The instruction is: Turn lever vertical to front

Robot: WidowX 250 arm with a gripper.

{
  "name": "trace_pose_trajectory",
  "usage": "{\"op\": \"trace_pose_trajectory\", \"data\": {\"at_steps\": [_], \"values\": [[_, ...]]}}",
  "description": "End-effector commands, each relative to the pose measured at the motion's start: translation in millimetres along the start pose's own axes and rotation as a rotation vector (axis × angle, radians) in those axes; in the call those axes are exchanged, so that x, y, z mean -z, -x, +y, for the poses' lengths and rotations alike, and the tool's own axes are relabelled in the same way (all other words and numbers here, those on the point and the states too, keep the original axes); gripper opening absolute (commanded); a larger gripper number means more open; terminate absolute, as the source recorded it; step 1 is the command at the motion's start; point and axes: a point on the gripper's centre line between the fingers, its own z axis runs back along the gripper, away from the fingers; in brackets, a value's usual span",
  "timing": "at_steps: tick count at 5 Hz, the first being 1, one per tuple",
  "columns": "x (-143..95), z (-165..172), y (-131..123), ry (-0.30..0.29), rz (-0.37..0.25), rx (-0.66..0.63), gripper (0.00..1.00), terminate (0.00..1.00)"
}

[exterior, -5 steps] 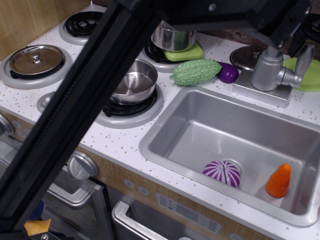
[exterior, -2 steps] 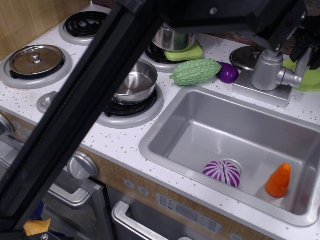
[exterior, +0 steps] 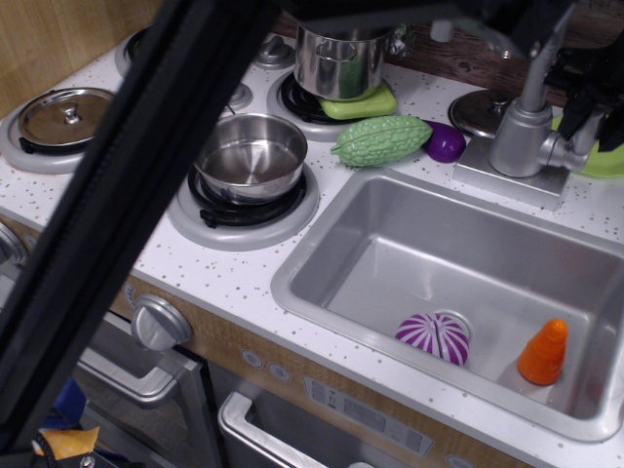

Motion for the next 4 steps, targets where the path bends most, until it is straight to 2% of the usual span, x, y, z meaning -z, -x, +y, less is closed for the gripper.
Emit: {"op": "trace_pose_trajectory", "data": {"at_steps": [1, 2, 4], "values": [[-30, 0, 10, 0.078, 0.001, -0.047, 0.0, 0.0], [-17, 0, 21, 0.156, 0.08, -0.075, 0.0, 0.0], [-4, -2, 47, 0.177, 0.14, -0.108, 0.0, 0.0]]}}
